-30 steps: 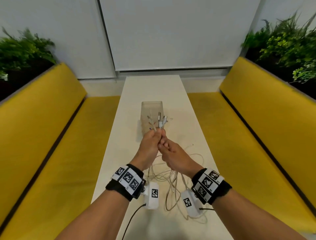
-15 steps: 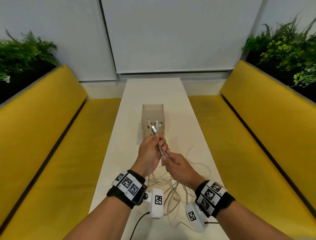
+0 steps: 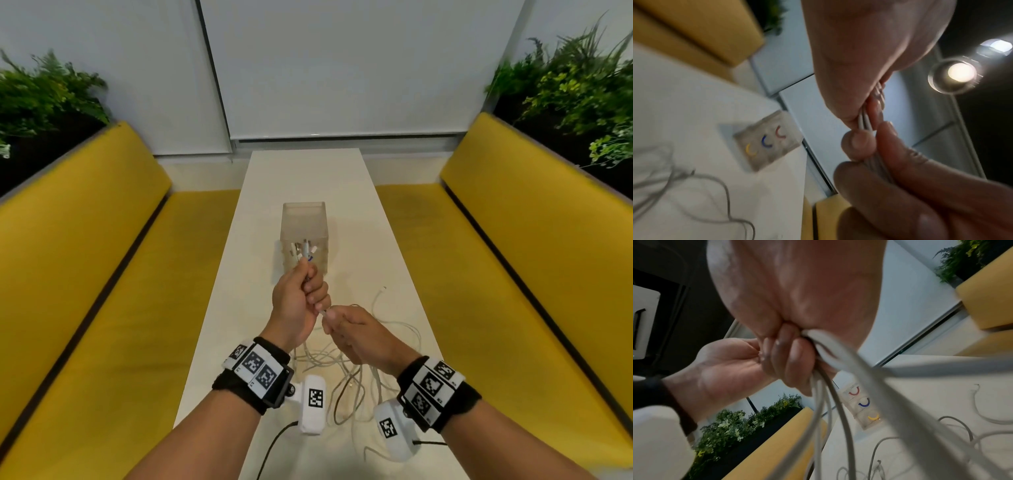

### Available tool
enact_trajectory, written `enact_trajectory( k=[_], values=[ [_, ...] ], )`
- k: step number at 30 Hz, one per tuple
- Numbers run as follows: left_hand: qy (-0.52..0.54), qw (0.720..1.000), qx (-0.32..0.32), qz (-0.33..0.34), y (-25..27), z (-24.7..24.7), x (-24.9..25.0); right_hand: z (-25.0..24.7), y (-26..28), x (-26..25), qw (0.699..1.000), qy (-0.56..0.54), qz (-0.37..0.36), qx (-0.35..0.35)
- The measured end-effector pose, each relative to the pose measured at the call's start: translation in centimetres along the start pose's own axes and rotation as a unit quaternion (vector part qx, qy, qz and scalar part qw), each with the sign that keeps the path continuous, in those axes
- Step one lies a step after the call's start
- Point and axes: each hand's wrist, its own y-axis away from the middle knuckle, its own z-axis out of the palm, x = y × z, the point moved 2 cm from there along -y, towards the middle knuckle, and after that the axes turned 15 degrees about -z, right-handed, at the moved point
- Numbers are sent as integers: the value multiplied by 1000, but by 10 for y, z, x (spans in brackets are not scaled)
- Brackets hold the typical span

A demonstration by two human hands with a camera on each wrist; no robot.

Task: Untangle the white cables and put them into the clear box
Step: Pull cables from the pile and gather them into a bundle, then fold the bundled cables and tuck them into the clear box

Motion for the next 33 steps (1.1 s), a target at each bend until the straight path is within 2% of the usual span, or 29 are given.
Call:
enact_trajectory(
  k=[3, 11, 16, 17, 19, 22, 24, 27, 30, 33],
  values=[
    [-49, 996, 54, 43, -3, 0, 7, -3, -2, 1, 999, -3, 35, -22],
    [26, 993, 91, 76, -9, -22, 31, -11, 8, -3, 997, -1, 63, -50],
    [36, 989, 120, 84, -6, -32, 28, -12, 14, 3, 992, 98, 63, -56],
    [23, 987, 132, 93, -6, -32, 26, -11, 12, 0, 985, 149, 47, -69],
    [-52, 977, 168, 117, -5, -29, 25, -10, 9, -11, 951, 282, 29, -123],
    [-229, 938, 204, 162, 2, -16, 23, -6, 5, -31, 886, 411, 43, -210],
    [-342, 901, 191, 187, 4, -8, 21, -2, 0, -48, 861, 438, 59, -252],
    [-457, 863, 137, 165, 3, -3, 10, -1, -14, -72, 862, 414, 88, -278],
    [-465, 876, 60, 115, 5, -4, -1, -9, -30, -93, 875, 385, 95, -277],
    [-458, 879, -10, 135, 9, -2, -6, -24, -41, -105, 915, 303, 103, -245]
  ],
)
